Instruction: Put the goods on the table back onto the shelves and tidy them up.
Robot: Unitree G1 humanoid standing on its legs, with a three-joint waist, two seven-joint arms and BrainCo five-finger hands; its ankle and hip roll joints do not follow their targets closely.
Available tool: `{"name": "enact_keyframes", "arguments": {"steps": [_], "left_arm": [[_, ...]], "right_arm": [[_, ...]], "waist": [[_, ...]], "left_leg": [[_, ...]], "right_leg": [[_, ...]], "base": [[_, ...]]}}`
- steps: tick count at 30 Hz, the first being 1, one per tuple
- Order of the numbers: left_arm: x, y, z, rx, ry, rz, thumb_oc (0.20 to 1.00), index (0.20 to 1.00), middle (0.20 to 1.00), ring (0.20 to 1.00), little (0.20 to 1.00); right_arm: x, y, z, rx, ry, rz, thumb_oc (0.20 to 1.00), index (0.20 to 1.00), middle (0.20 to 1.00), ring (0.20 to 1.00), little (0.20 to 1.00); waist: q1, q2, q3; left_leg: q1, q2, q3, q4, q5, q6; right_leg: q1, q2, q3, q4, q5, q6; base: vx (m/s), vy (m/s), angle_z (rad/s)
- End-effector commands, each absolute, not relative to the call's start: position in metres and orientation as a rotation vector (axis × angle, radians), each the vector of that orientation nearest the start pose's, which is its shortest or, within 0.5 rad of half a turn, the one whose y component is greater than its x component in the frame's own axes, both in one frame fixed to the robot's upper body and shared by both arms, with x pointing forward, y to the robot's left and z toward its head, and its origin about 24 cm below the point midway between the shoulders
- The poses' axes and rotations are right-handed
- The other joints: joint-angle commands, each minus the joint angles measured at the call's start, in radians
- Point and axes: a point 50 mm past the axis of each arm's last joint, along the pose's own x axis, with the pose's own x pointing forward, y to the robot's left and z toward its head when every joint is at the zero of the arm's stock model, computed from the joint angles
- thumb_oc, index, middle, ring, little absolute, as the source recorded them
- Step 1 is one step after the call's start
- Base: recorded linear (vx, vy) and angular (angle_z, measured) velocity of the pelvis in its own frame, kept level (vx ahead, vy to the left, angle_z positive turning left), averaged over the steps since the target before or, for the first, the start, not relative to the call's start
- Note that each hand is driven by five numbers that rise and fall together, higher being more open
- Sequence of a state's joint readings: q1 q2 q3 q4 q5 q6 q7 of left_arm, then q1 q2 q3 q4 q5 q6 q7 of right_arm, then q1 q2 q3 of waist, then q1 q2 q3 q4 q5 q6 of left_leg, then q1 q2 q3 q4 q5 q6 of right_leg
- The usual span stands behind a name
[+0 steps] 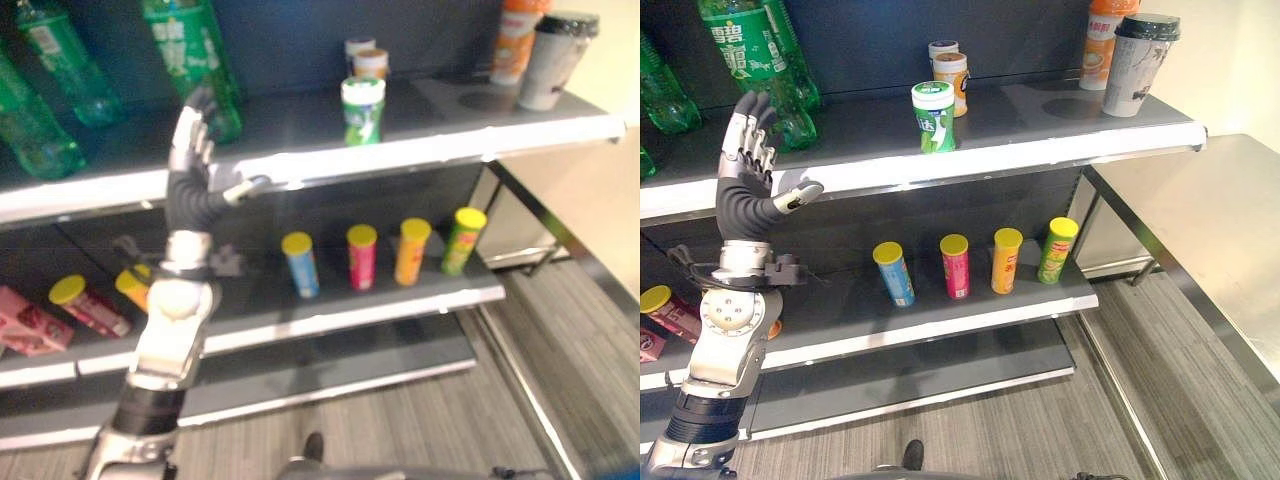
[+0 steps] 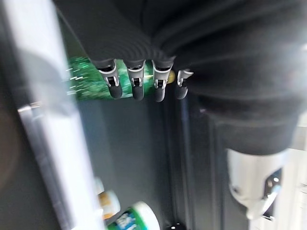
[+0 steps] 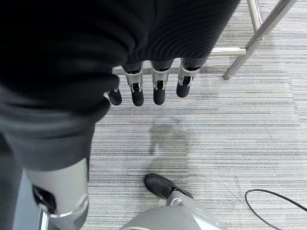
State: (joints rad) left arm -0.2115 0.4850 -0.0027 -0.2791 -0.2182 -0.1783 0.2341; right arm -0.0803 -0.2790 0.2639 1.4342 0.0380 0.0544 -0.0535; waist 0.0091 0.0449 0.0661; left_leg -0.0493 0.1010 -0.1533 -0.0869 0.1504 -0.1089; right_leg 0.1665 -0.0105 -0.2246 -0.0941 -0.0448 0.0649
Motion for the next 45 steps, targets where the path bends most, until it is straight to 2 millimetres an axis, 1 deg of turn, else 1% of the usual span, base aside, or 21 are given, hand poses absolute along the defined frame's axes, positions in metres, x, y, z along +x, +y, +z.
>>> {"name": "enact_keyframes", "arguments": {"steps": [1,3,4,5,12,14,15,16,20,21,24,29,32,37,45], "left_arm": [[0.274,0.199,0.214,0.168,-0.744,0.055,1.000,1.000,1.000,1.000,1.000],[0.274,0.199,0.214,0.168,-0.744,0.054,1.000,1.000,1.000,1.000,1.000],[0.284,0.195,0.217,0.166,-0.731,0.040,1.000,1.000,1.000,1.000,1.000],[0.291,0.191,0.221,0.168,-0.733,0.028,1.000,1.000,1.000,1.000,1.000],[0.303,0.182,0.227,0.180,-0.726,-0.011,1.000,1.000,1.000,1.000,1.000],[0.310,0.174,0.232,0.183,-0.728,-0.033,1.000,1.000,1.000,1.000,1.000],[0.310,0.174,0.232,0.183,-0.728,-0.033,1.000,1.000,1.000,1.000,1.000],[0.314,0.168,0.235,0.182,-0.727,-0.049,1.000,1.000,1.000,1.000,1.000],[0.317,0.161,0.240,0.179,-0.739,-0.069,1.000,1.000,1.000,1.000,1.000],[0.319,0.157,0.242,0.173,-0.743,-0.083,1.000,1.000,1.000,1.000,1.000],[0.320,0.154,0.244,0.175,-0.748,-0.087,1.000,1.000,1.000,1.000,1.000],[0.323,0.151,0.245,0.165,-0.742,-0.091,1.000,1.000,1.000,1.000,1.000],[0.325,0.147,0.243,0.155,-0.728,-0.101,1.000,1.000,1.000,1.000,1.000],[0.327,0.145,0.240,0.146,-0.712,-0.106,1.000,1.000,1.000,1.000,1.000],[0.334,0.140,0.229,0.093,-0.646,-0.117,1.000,1.000,1.000,1.000,1.000]], "right_arm": [[0.083,-0.255,-0.160,-0.475,1.373,-0.028,1.000,1.000,1.000,1.000,1.000],[0.083,-0.255,-0.160,-0.475,1.373,-0.028,1.000,1.000,1.000,1.000,1.000],[0.081,-0.256,-0.160,-0.481,1.378,-0.026,1.000,1.000,1.000,1.000,1.000],[0.081,-0.256,-0.160,-0.479,1.376,-0.029,1.000,1.000,1.000,1.000,1.000],[0.082,-0.257,-0.160,-0.479,1.373,-0.034,1.000,1.000,1.000,1.000,1.000],[0.083,-0.257,-0.160,-0.482,1.371,-0.029,1.000,1.000,1.000,1.000,1.000],[0.083,-0.257,-0.160,-0.482,1.371,-0.029,1.000,1.000,1.000,1.000,1.000],[0.082,-0.256,-0.160,-0.478,1.373,-0.030,1.000,1.000,1.000,1.000,1.000],[0.082,-0.255,-0.160,-0.470,1.373,-0.035,1.000,1.000,1.000,1.000,1.000],[0.082,-0.255,-0.160,-0.465,1.372,-0.037,1.000,1.000,1.000,1.000,1.000],[0.082,-0.254,-0.161,-0.459,1.368,-0.041,1.000,1.000,1.000,1.000,1.000],[0.080,-0.254,-0.161,-0.451,1.374,-0.048,1.000,1.000,1.000,1.000,1.000],[0.080,-0.254,-0.161,-0.449,1.374,-0.051,1.000,1.000,1.000,1.000,1.000],[0.078,-0.253,-0.161,-0.443,1.377,-0.053,1.000,1.000,1.000,1.000,1.000],[0.076,-0.252,-0.162,-0.436,1.381,-0.058,1.000,1.000,1.000,1.000,1.000]], "waist": [[-0.020,-0.018,-0.021],[-0.020,-0.018,-0.021],[-0.038,-0.014,-0.025],[-0.043,-0.014,-0.024],[-0.055,-0.012,-0.025],[-0.061,-0.009,-0.024],[-0.060,-0.009,-0.024],[-0.065,-0.008,-0.025],[-0.070,-0.007,-0.024],[-0.072,-0.006,-0.024],[-0.076,-0.007,-0.025],[-0.078,-0.008,-0.028],[-0.082,-0.009,-0.028],[-0.085,-0.008,-0.029],[-0.093,-0.011,-0.028]], "left_leg": [[-0.043,-0.012,0.084,0.000,-0.025,-0.007],[-0.043,-0.012,0.085,0.000,-0.026,-0.007],[-0.040,-0.010,0.090,0.000,-0.027,-0.007],[-0.039,-0.009,0.094,0.000,-0.028,-0.007],[-0.039,-0.007,0.098,0.000,-0.029,-0.007],[-0.038,-0.007,0.101,0.000,-0.029,-0.006],[-0.038,-0.007,0.101,0.000,-0.029,-0.006],[-0.037,-0.007,0.103,0.000,-0.030,-0.005],[-0.038,-0.007,0.107,0.000,-0.031,-0.005],[-0.038,-0.008,0.110,0.000,-0.031,-0.005],[-0.036,-0.007,0.111,0.000,-0.033,-0.004],[-0.038,-0.005,0.113,0.000,-0.032,-0.005],[-0.037,-0.004,0.117,0.000,-0.032,-0.005],[-0.038,-0.002,0.119,0.000,-0.033,-0.005],[-0.040,0.002,0.126,0.000,-0.031,-0.005]], "right_leg": [[-0.025,0.020,0.071,0.013,-0.040,-0.015],[-0.025,0.020,0.071,0.013,-0.040,-0.015],[-0.027,0.021,0.077,0.013,-0.039,-0.014],[-0.030,0.021,0.082,0.013,-0.038,-0.013],[-0.033,0.020,0.088,0.013,-0.038,-0.012],[-0.035,0.019,0.089,0.016,-0.037,-0.010],[-0.034,0.019,0.089,0.016,-0.037,-0.010],[-0.034,0.018,0.090,0.015,-0.036,-0.009],[-0.035,0.017,0.093,0.014,-0.034,-0.007],[-0.036,0.017,0.095,0.014,-0.034,-0.006],[-0.036,0.015,0.097,0.012,-0.033,-0.006],[-0.038,0.016,0.100,0.012,-0.032,-0.006],[-0.038,0.017,0.103,0.011,-0.032,-0.006],[-0.040,0.017,0.105,0.011,-0.031,-0.006],[-0.041,0.020,0.111,0.010,-0.029,-0.005]], "base": [[0.00,0.000,0.00],[0.00,0.000,0.00],[0.02,-0.011,-0.03],[0.02,-0.011,-0.03],[0.01,-0.004,-0.09],[0.01,-0.002,-0.04],[0.00,0.000,0.00],[0.00,0.000,0.00],[0.00,0.000,0.00],[0.00,0.003,-0.03],[0.00,-0.002,-0.07],[0.00,-0.003,-0.05],[0.00,0.000,0.00],[0.00,0.000,0.00],[0.00,0.000,0.00]]}}
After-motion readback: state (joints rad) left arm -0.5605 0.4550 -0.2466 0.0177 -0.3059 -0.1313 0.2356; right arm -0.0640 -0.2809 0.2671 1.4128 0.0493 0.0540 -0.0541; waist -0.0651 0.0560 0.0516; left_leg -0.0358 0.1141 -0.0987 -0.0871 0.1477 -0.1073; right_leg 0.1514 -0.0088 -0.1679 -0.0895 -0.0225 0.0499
